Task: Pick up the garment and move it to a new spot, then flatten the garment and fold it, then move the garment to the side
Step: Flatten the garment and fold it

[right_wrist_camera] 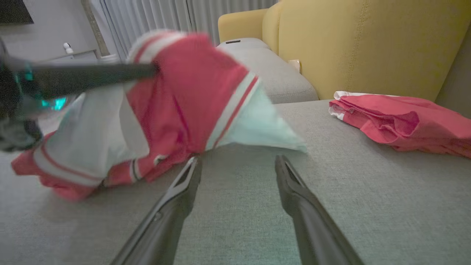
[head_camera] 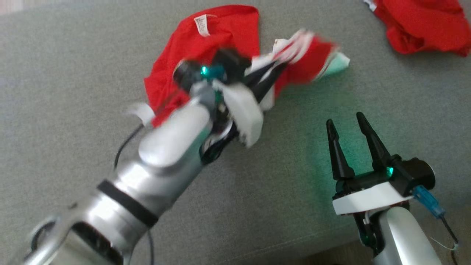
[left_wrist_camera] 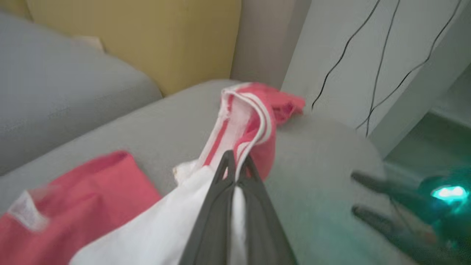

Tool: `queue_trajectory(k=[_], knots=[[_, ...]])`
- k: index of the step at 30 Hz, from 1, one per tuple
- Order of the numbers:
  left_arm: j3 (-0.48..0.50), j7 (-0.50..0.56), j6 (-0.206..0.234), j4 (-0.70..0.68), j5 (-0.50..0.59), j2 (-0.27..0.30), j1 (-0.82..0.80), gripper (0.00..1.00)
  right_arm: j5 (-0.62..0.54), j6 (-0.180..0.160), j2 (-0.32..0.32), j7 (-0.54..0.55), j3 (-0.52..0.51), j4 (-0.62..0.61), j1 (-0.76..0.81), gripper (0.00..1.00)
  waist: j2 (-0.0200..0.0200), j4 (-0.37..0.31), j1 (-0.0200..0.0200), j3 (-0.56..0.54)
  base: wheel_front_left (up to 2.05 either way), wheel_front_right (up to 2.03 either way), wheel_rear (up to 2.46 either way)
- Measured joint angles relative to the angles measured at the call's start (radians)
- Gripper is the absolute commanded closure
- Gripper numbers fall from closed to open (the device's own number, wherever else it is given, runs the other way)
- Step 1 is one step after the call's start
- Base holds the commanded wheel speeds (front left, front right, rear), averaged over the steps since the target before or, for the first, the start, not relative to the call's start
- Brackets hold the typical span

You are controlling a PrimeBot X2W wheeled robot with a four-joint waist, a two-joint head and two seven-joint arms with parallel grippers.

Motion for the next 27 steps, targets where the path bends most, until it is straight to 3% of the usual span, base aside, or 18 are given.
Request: queue_trajectory(k=[4,9,12,15,18,22,27], knots=[[0.01,-0.044,-0.003,-0.075,-0.138,-0.001,-0.113,1.0,0.014,0.0,0.0,0.0,0.015,0.003,0.0,0.0,0.0,-0.001,0.0,-0.031,0.0,0.0,0.0],[0.111,-0.09,-0.003,-0.137,-0.365,-0.005,-0.313,1.0,0.033,0.0,0.0,0.0,0.029,0.008,0.001,0.0,0.0,-0.016,0.0,-0.07,0.0,0.0,0.0],[0.166,-0.096,-0.003,-0.123,-0.395,-0.018,-0.414,1.0,0.042,0.0,0.0,0.0,0.028,0.007,0.002,0.0,0.0,-0.017,0.0,-0.09,0.0,0.0,0.0],[0.211,-0.119,0.002,-0.116,-0.415,-0.003,-0.412,1.0,0.044,0.0,0.0,0.0,0.022,0.004,0.005,0.0,0.0,-0.007,-0.0001,-0.105,0.0,0.0,0.0],[0.234,-0.125,0.007,-0.097,-0.463,0.044,-0.291,1.0,0.04,0.0,0.0,0.0,0.01,-0.004,0.022,0.0,0.0,0.014,0.0,-0.114,0.0,0.0,0.0],[0.239,-0.141,0.012,-0.054,-0.527,0.106,0.049,1.0,0.027,0.0,0.0,0.0,-0.012,-0.004,0.054,0.0,0.0,0.05,0.0,-0.12,0.0,0.0,0.0],[0.278,-0.153,0.006,-0.021,-0.501,0.142,0.381,1.0,0.0,0.0,0.001,0.0,-0.023,-0.005,0.063,0.0,0.0,0.092,0.0,-0.117,0.0,0.0,0.0]])
